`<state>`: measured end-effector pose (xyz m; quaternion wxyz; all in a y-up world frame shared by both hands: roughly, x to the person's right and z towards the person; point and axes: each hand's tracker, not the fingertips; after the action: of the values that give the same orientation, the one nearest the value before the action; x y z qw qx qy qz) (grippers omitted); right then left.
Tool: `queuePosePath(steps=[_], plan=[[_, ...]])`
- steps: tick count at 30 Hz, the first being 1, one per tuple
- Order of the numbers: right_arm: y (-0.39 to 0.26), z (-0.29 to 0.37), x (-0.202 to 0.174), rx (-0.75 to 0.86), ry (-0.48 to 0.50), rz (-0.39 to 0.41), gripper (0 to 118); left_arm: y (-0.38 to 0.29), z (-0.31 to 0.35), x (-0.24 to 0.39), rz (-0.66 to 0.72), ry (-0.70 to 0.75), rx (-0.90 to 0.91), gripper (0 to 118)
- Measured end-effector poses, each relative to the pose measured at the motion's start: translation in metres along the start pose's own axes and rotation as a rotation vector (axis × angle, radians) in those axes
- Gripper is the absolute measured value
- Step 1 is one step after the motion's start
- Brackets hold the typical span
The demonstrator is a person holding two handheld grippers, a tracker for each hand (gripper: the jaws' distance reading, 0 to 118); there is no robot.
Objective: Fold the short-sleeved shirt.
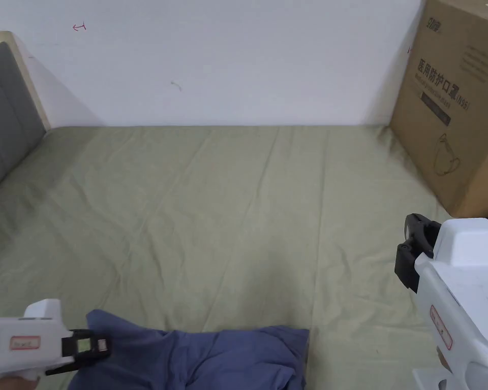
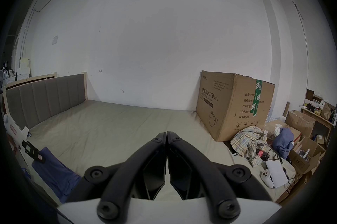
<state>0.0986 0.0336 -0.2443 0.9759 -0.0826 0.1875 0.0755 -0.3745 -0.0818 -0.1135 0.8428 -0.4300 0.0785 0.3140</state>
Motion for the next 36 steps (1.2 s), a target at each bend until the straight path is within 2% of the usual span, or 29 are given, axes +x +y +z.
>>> queuePosePath(steps=[7,17,23,28,30,31,33,35,36], plan=[[-0.001,0.003,0.011,-0.001,-0.009,-0.01,0,-0.002,-0.047,0.093,-0.135,-0.085,-0.077,7],[-0.005,0.014,0.038,-0.008,-0.066,-0.01,0,-0.045,-0.159,0.193,-0.262,-0.066,-0.226,7],[-0.01,0.018,0.049,-0.023,-0.093,-0.013,0,-0.081,-0.223,0.208,-0.257,0.037,-0.292,7],[-0.012,0.021,0.054,-0.029,-0.104,-0.017,0,-0.092,-0.217,0.216,-0.273,0.079,-0.244,8],[-0.012,0.02,0.055,-0.031,-0.105,-0.021,0,-0.086,-0.209,0.216,-0.265,0.056,-0.238,21],[-0.011,0.019,0.055,-0.029,-0.104,-0.022,0,-0.082,-0.201,0.215,-0.246,0.028,-0.212,32],[-0.009,0.019,0.054,-0.024,-0.103,-0.022,0,-0.075,-0.178,0.216,-0.221,-0.049,-0.151,72],[-0.006,0.02,0.052,-0.017,-0.098,-0.024,0,-0.071,-0.152,0.214,-0.21,-0.097,-0.058,97],[-0.005,0.02,0.051,-0.014,-0.095,-0.023,0,-0.069,-0.137,0.212,-0.21,-0.108,0.0,99]])
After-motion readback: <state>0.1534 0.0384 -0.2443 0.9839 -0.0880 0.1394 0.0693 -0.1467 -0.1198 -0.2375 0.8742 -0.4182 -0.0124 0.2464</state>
